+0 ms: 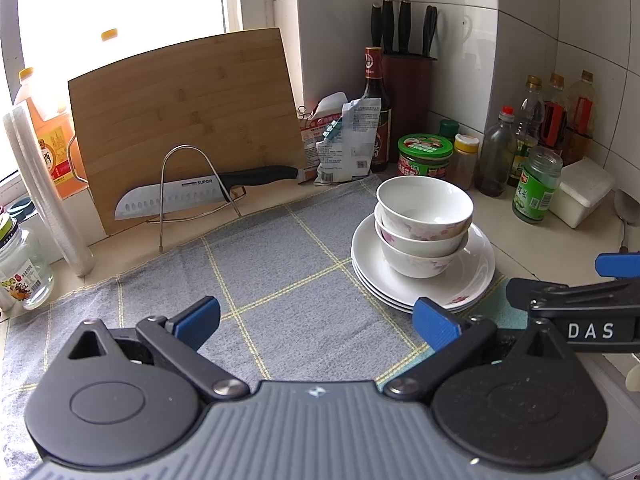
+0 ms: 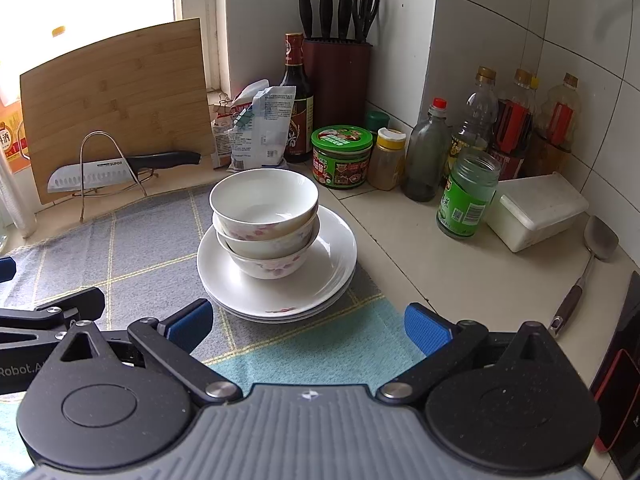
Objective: Organize plates and bowls
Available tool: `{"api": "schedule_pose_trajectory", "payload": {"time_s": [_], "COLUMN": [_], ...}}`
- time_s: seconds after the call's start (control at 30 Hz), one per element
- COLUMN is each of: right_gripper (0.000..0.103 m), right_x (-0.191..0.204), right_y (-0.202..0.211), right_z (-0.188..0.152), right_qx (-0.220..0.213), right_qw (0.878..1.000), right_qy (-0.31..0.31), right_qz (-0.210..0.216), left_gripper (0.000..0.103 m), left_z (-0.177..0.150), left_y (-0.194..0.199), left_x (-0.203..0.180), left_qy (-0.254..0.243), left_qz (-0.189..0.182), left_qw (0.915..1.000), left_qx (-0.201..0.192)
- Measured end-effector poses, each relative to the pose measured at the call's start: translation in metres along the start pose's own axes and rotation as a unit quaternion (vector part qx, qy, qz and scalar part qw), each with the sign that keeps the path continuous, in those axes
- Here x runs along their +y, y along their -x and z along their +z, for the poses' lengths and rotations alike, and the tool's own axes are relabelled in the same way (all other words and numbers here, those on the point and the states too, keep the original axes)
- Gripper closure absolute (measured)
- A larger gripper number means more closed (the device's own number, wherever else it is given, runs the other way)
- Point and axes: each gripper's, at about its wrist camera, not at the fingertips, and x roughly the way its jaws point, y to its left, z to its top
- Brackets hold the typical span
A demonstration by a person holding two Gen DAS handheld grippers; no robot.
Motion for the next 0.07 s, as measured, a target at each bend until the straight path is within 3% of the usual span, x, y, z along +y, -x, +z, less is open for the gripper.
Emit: {"api": "schedule_pose_trajectory", "payload": {"time_s": [0.07], "right_gripper": [0.0], "right_x": [-0.0002], "right_y": [-0.0003], "right_z": [0.0007], "right_qx": [0.0], "right_qw": [1.0], "right_qy": [0.001], "right_qz": [-0.001], "left_gripper": [0.001], "left_z": [0.0005], "left_y": [-0.001], "left_x": [-0.0008], "left_qy": [0.0], "left_qz": [0.0], "left_qw": [1.0], "left_qx": [0.001]}}
